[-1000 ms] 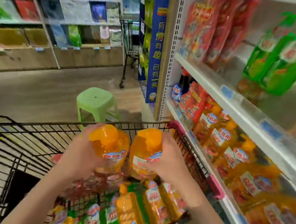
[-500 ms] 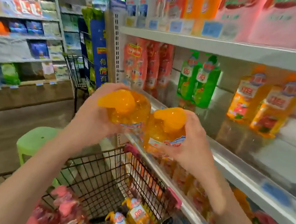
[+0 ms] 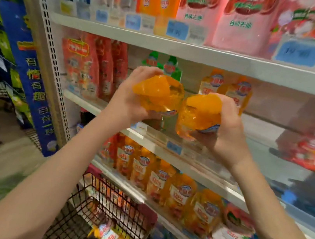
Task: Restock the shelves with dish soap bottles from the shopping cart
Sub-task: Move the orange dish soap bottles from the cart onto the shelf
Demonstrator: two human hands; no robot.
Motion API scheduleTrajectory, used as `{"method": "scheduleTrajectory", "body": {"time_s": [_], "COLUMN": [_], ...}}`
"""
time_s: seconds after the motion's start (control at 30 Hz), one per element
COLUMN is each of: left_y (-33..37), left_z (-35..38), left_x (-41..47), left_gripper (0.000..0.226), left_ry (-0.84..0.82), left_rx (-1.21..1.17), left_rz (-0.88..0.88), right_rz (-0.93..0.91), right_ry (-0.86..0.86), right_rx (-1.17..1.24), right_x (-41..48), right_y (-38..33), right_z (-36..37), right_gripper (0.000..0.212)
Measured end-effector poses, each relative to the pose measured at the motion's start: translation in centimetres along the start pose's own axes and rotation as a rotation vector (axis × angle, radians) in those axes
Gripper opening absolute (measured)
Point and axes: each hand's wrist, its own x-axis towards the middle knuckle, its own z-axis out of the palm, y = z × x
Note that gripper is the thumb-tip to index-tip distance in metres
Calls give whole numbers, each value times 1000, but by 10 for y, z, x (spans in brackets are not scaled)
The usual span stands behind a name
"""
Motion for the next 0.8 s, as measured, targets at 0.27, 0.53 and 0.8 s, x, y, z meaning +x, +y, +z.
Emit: {"method": "scheduleTrajectory", "body": {"time_s": [0.27, 0.53, 0.8], "left_y": [-29, -45, -60], "left_z": [47, 80, 99], "left_x": [33, 66, 112], "left_gripper": [77, 52, 93], "left_ry": [-148, -335, -422], "left_rx": [-176, -112, -180], "left_rz": [80, -167, -254], "right_rz": [310, 525, 791], "right_ry": [-90, -80, -150], "right_rx": [-136, -138, -60], "right_x": [-6, 32, 64], "right_y": [41, 68, 96], "right_z": [-2, -13, -22], "right_gripper": [70, 91, 62]}}
